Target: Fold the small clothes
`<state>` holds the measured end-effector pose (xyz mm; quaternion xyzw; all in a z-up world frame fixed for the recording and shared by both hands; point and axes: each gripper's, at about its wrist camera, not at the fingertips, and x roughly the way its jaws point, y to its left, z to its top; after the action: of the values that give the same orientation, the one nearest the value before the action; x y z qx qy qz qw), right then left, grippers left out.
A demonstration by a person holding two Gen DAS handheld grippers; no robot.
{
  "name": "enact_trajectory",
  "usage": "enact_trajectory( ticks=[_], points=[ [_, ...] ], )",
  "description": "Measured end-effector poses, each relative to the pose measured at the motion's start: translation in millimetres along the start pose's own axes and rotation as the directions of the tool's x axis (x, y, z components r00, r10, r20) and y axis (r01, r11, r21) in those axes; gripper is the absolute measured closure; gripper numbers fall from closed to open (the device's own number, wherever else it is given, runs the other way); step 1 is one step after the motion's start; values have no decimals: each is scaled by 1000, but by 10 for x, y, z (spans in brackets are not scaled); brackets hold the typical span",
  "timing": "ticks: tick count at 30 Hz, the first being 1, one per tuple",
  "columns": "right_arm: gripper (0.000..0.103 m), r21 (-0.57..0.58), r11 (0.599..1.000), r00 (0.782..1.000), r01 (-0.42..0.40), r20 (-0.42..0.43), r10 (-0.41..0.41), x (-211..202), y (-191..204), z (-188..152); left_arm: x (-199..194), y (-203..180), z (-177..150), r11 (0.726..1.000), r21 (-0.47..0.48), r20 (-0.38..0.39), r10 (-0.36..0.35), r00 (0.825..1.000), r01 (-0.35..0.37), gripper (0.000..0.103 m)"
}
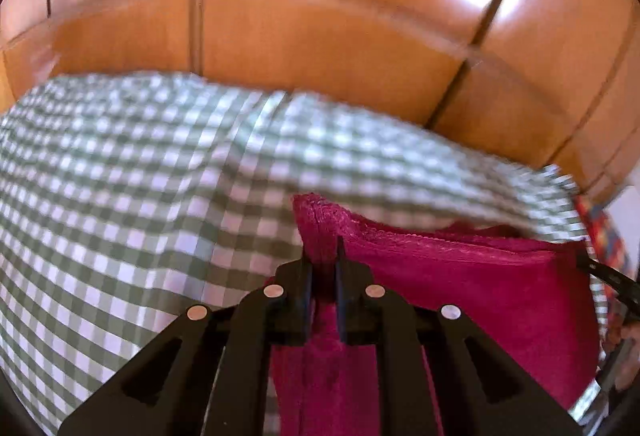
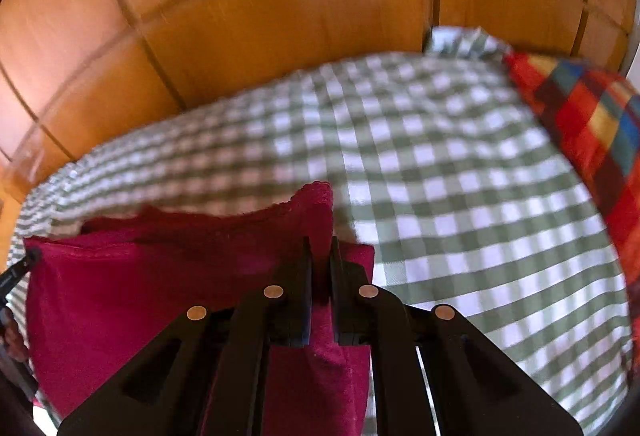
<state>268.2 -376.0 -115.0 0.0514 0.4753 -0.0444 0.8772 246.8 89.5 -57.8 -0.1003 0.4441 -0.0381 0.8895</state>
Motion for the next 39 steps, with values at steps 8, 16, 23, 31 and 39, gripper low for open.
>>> enact_trajectory(
  ticks=[8, 16, 23, 31, 39],
  points=[
    [52, 8, 997, 997, -72, 40, 71, -407, -136, -127, 126, -61, -91, 993, 31, -32, 115, 993, -114, 74],
    [52, 78, 964, 967, -253, 39, 251, -1080, -553, -935, -644, 139, -521, 995, 11, 65, 93, 993, -94, 64],
    [52, 111, 942, 947, -317, -24, 321, -1121, -577, -1546, -1049, 344, -1221, 1000, -17, 43, -21, 999, 21, 56],
    [83, 84, 961, 963, -264, -42, 268, -1021, -437, -1618, -1072, 335, -1711, 992, -49, -21, -121, 992, 120, 63],
    [95, -12, 983, 983, -181, -30, 181, -1224, -407, -1662, -1064, 265, -1675, 995, 16, -40, -93, 995, 94, 96]
  ],
)
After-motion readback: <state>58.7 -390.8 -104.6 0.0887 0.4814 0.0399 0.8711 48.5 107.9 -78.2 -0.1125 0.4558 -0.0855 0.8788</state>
